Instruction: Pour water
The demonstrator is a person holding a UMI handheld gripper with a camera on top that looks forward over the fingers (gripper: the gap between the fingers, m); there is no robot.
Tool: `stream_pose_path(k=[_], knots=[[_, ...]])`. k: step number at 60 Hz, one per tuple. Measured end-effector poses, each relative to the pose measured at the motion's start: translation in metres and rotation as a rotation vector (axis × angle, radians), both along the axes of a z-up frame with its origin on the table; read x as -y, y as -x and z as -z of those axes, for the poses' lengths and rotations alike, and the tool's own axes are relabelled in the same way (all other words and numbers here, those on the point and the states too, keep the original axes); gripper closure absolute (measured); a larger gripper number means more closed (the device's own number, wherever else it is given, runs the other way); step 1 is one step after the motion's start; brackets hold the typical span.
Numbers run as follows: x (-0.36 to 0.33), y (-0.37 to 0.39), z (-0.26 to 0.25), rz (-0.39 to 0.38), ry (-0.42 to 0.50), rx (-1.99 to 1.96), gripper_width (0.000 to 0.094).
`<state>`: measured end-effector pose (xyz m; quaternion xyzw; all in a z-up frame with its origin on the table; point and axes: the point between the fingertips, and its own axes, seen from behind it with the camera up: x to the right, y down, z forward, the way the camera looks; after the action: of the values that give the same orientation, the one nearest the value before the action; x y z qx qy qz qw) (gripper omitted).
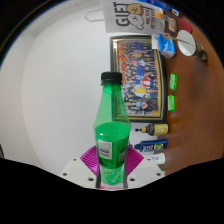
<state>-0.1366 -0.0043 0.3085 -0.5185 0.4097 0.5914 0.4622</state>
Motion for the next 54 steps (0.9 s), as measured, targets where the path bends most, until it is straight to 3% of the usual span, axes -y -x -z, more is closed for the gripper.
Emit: stream_pose_path(k=[19, 33, 45, 54], knots=[[-0.047, -0.153, 0.061, 0.083, 0.066, -0.592, 0.0641], [-0.06, -0.17, 0.097, 0.059, 0.135, -0.664, 0.0643], [-0.058, -0.16, 0.076, -0.003, 0.17, -0.284, 0.0642], [-0.054, -0.191, 0.045, 0.01, 0.13, 0.213, 0.064]])
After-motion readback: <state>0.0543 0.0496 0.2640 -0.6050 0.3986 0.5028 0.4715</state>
